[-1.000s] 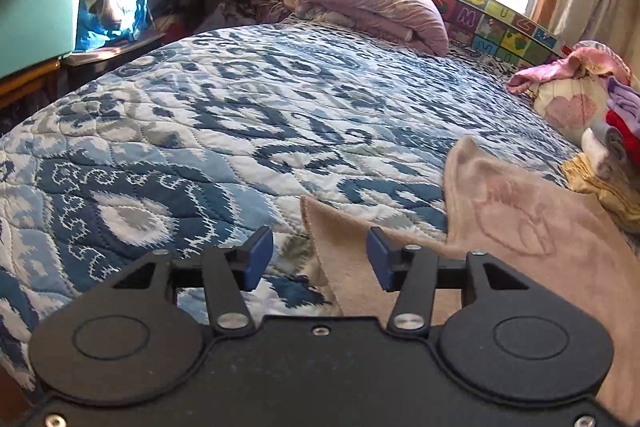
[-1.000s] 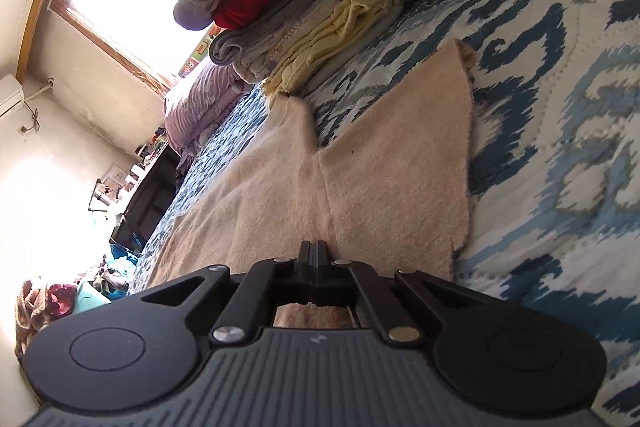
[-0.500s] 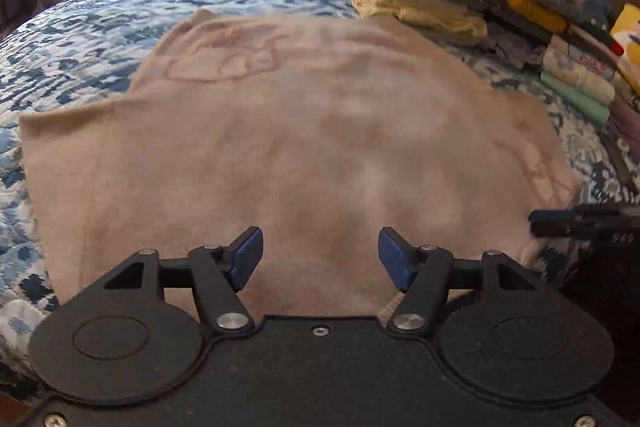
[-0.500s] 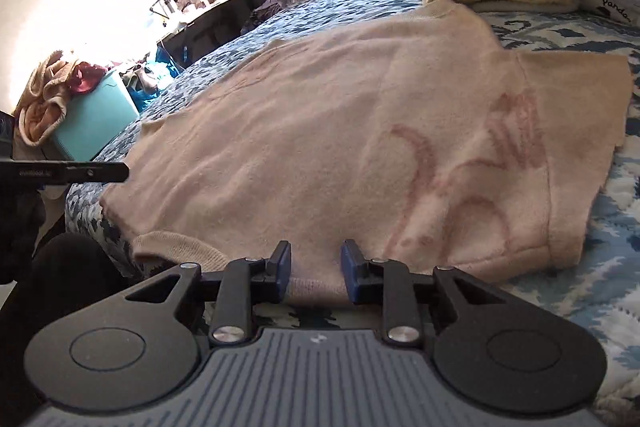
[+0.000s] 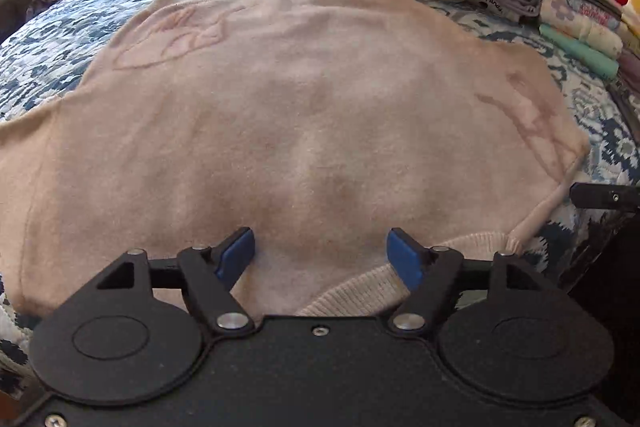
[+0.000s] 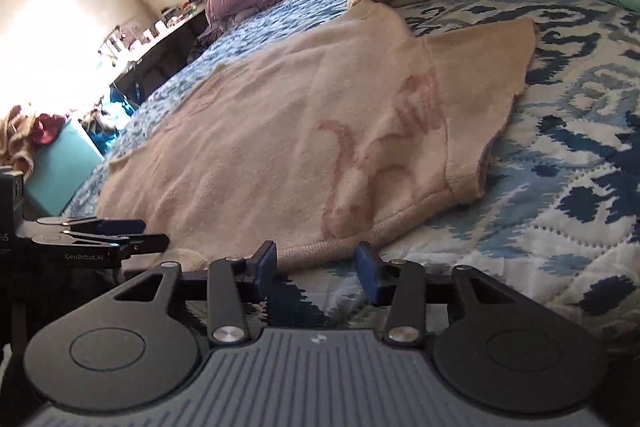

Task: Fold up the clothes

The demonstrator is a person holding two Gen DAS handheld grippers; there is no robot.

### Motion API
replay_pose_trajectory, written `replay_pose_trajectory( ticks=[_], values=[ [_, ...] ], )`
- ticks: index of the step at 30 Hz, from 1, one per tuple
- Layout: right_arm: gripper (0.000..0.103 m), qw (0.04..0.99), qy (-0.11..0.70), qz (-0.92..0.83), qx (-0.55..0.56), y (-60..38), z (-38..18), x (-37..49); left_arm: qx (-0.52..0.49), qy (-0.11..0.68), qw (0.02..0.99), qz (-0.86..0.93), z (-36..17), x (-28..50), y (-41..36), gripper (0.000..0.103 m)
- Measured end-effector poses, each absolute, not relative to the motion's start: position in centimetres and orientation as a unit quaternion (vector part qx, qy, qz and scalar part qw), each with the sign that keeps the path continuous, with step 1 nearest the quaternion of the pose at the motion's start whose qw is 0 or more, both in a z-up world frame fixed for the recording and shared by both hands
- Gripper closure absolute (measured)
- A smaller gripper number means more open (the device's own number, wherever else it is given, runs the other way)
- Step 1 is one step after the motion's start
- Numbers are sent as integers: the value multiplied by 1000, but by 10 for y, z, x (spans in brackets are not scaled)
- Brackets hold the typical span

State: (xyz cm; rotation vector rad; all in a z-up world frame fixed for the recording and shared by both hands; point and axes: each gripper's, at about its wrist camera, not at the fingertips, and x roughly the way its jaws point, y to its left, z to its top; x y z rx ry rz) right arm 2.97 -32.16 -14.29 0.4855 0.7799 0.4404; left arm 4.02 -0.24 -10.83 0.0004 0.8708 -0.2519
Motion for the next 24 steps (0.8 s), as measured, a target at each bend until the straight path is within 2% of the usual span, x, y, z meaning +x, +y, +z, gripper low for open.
replay_pose_trajectory(
  ticks=[2, 4, 9, 13, 16, 21, 24],
  values=[
    [50, 862, 364, 184, 300, -340, -147, 22, -30, 413, 902, -122, -102, 38, 2, 22],
    [46, 850, 360, 156, 353, -356, -154, 19, -56, 409, 901, -132, -95, 41, 2, 22],
    [45, 832, 352, 136, 406, -369, -171, 28, -106, 383, 906, -145, -73, 57, -7, 22],
    [45, 832, 336, 135, 419, -370, -178, 37, -75, 362, 920, -133, -59, 75, -28, 21],
    [45, 829, 327, 132, 434, -372, -183, 42, -70, 392, 906, -144, -59, 98, -46, 22],
    [40, 831, 317, 143, 434, -370, -186, 47, -21, 395, 905, -158, -53, 134, -92, 22],
    [41, 843, 312, 138, 416, -365, -185, 47, -1, 396, 903, -166, -50, 159, -118, 22]
  ],
)
